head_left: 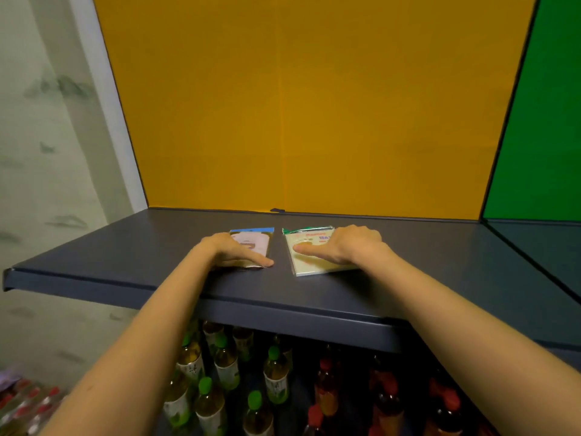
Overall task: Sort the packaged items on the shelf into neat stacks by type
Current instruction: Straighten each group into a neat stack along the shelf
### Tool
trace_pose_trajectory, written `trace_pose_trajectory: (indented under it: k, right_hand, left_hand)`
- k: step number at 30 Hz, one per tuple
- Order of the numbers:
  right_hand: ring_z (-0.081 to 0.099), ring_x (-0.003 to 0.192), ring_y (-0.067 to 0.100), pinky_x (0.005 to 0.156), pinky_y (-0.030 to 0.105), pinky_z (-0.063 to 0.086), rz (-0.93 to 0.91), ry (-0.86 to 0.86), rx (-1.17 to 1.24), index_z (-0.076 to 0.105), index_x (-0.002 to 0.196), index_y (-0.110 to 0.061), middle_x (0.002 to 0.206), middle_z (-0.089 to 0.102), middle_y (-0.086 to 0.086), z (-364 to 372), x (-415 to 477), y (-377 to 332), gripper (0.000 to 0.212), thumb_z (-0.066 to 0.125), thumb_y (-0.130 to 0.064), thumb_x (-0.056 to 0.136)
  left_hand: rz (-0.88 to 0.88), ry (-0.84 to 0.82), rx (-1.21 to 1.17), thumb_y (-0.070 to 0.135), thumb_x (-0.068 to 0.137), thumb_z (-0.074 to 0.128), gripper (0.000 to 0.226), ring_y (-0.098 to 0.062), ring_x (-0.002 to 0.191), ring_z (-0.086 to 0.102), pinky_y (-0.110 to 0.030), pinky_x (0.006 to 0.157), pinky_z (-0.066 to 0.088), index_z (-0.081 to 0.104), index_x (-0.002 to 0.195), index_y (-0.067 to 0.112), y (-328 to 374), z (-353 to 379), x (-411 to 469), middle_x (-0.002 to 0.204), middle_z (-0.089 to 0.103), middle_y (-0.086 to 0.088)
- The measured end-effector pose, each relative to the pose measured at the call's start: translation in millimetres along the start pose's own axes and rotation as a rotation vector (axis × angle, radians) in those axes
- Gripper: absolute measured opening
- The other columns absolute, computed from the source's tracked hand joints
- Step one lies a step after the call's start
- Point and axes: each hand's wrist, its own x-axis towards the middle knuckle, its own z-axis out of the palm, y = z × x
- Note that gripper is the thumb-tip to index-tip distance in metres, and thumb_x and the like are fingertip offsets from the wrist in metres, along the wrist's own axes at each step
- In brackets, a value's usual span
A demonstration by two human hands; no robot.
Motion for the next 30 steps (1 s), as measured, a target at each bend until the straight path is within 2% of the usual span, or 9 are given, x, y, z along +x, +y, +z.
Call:
trace_pose_trajectory:
  k: [5,9,12,14,17,20,21,25,30]
  right_hand:
    - [0.042,0.133,0.025,0.097,0.031,0.039,0.117,-0.031,-0.051,0.038,0.142,-0.018,0.145,0.043,0.004,2.8,2.3,-24.5,0.11,0.046,-0.089,0.058]
    - [0.02,0.144,0.028,0.114,0.041,0.025,0.258,-0.111,0.261,0.019,0.15,-0.02,0.154,0.022,0.01,4.4,9.0,-25.9,0.13,0.067,-0.08,0.046]
    - [0.025,0.143,0.027,0.116,0.042,0.027,0.308,-0.094,0.45,0.017,0.15,-0.015,0.154,0.024,0.007,12.2,10.5,-27.8,0.14,0.076,-0.073,0.038]
    - [0.035,0.138,0.026,0.112,0.04,0.034,0.322,-0.032,0.508,0.027,0.146,-0.011,0.151,0.033,0.005,14.6,2.8,-25.7,0.125,0.078,-0.068,0.046]
    - [0.047,0.127,0.025,0.093,0.032,0.042,0.298,0.037,0.635,0.043,0.135,-0.006,0.141,0.047,0.008,13.4,-14.8,-14.0,0.083,0.073,-0.05,0.072]
    - [0.054,0.101,0.025,0.064,0.028,0.041,0.31,0.117,0.775,0.047,0.128,-0.001,0.121,0.056,0.01,16.6,-29.7,2.8,0.06,0.067,-0.035,0.083]
    - [0.055,0.095,0.023,0.063,0.027,0.043,0.311,0.154,0.837,0.05,0.124,-0.001,0.12,0.06,0.011,18.4,-34.7,9.0,0.054,0.068,-0.032,0.083]
    - [0.059,0.093,0.022,0.077,0.033,0.047,0.368,0.351,1.061,0.051,0.095,-0.008,0.112,0.063,0.011,18.2,-62.7,48.4,0.025,0.068,-0.021,0.083]
    - [0.062,0.104,0.028,0.095,0.043,0.051,0.436,0.496,1.136,0.05,0.083,-0.011,0.111,0.063,0.011,3.1,-105.0,119.6,0.019,0.068,-0.016,0.081]
  left_hand:
    - [0.058,-0.133,-0.088,0.036,0.07,0.079,0.055,-0.026,0.101,0.051,-0.033,0.085,0.04,0.047,0.11,0.014,-16.1,-14.7,16.5,0.114,0.051,-0.004]
    - [0.123,-0.109,-0.182,0.036,0.062,0.084,0.058,-0.019,0.068,0.05,-0.025,0.054,0.039,0.052,0.101,0.008,-40.2,-29.8,26.7,0.09,0.054,-0.009]
    - [0.159,-0.188,-0.311,0.028,0.063,0.085,0.071,-0.015,0.053,0.048,-0.015,0.037,0.039,0.053,0.119,-0.003,-56.0,-41.9,36.7,0.076,0.05,-0.008]
    - [0.182,-0.25,-0.433,0.016,0.072,0.079,0.049,-0.016,0.058,0.06,-0.016,0.04,0.049,0.057,0.109,-0.007,-64.9,-45.2,43.0,0.085,0.062,-0.013]
    - [0.249,-0.311,-0.624,0.002,0.084,0.065,0.012,-0.017,0.052,0.07,-0.02,0.047,0.057,0.058,0.089,-0.006,-72.5,-42.4,42.5,0.063,0.073,-0.01]
    - [0.327,-0.302,-0.745,-0.001,0.087,0.057,0.009,-0.017,0.048,0.07,-0.019,0.045,0.056,0.057,0.096,-0.006,-70.8,-34.7,40.0,0.056,0.072,-0.008]
    - [0.348,-0.294,-0.789,-0.002,0.089,0.055,0.013,-0.018,0.047,0.069,-0.02,0.044,0.055,0.056,0.101,-0.006,-66.2,-30.8,40.4,0.059,0.072,-0.009]
    - [0.391,-0.313,-1.016,-0.002,0.092,0.042,0.02,-0.018,0.041,0.067,-0.016,0.038,0.05,0.047,0.111,-0.003,-23.4,-10.5,26.8,0.083,0.063,-0.015]
    - [0.45,-0.352,-1.044,0.001,0.09,0.03,0.021,-0.015,0.031,0.051,-0.01,0.026,0.033,0.041,0.108,0.002,50.2,38.0,-6.4,0.075,0.053,-0.012]
